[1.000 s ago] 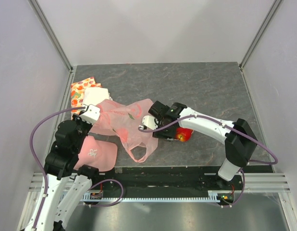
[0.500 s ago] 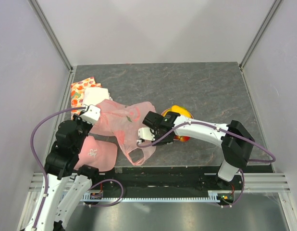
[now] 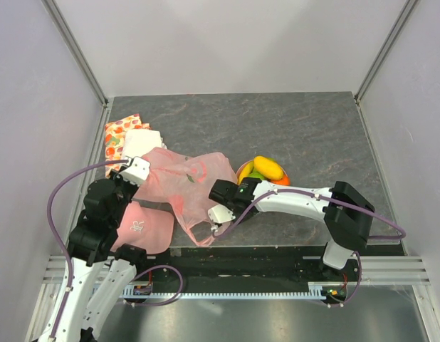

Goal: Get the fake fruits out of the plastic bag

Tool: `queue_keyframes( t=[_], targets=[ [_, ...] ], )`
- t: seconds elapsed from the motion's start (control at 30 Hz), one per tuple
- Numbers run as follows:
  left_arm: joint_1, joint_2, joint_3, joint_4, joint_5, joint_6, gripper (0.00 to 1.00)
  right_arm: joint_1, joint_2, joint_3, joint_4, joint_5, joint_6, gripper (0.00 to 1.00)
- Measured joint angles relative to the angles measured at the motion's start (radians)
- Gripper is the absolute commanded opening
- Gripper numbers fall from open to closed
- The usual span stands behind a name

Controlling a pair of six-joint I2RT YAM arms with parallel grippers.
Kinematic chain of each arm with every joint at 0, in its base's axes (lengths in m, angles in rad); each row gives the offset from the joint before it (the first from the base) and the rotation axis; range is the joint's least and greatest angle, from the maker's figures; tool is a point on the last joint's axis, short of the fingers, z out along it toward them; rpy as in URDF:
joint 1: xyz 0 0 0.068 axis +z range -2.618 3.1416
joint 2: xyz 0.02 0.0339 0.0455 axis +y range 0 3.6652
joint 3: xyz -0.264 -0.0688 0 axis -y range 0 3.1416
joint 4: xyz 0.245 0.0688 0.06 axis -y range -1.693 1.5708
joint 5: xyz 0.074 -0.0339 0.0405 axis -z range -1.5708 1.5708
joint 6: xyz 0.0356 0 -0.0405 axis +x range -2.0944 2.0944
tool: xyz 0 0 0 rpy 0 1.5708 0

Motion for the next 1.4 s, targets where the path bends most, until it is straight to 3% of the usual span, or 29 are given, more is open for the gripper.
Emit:
queue_keyframes(
  t=[0.27,0.43,0.53,0.57,1.0,1.4],
  targets=[
    [0.003,-0.010,-0.008,0.001,0.003,0.000,0.02,-0.001,0.026,-0.002,0.011,0.068,-0.050,0.29],
    [0.005,-0.011,-0.011,0.001,0.008,0.000,0.02,-0.001,0.046,-0.006,0.021,0.091,-0.069,0.42],
    [0.005,-0.014,-0.012,0.000,0.008,0.000,0.02,-0.001,0.046,-0.019,0.028,0.107,-0.074,0.78],
    [0.005,-0.015,-0.012,0.001,0.008,0.000,0.02,0.000,0.046,-0.021,0.029,0.112,-0.077,0.98],
    [0.005,-0.019,-0.014,0.000,0.028,-0.001,0.02,0.000,0.047,-0.022,0.031,0.109,-0.094,0.98],
    [0.005,0.068,0.048,0.008,0.047,-0.007,0.02,-0.007,-0.027,0.230,-0.037,0.080,-0.097,0.98]
  ],
)
